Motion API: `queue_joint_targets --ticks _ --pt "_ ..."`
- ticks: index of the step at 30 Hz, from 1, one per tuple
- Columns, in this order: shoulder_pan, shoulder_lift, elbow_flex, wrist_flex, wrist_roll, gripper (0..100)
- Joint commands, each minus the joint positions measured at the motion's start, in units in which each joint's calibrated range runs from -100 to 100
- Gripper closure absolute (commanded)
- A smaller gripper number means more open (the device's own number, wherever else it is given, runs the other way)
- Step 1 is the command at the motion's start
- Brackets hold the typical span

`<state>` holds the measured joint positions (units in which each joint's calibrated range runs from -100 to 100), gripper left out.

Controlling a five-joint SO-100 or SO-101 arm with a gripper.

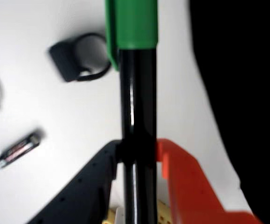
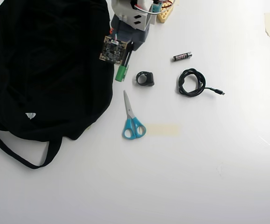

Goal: Put the green marker into the black bag

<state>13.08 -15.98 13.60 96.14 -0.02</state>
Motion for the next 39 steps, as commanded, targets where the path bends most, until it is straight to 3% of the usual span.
queue_joint_targets --ticks 1,5,13,22,29,32,37,39 --pt "5.40 -2.28 -1.11 -0.01 0.23 98" --pt "11.98 -2.11 -0.84 -2.77 -0.50 98" --pt "19.98 -1.28 -1.29 -10.78 -10.73 98" --pt "36.73 8.51 -1.20 -20.17 -12.30 98" --pt "41.30 19.05 -1.29 -31.79 -12.19 93" --pt "40.85 19.05 -1.29 -31.11 -12.14 82" --pt "37.56 17.81 -5.42 -23.35 -12.30 81" --pt "33.07 17.72 -15.94 -12.33 -12.35 81"
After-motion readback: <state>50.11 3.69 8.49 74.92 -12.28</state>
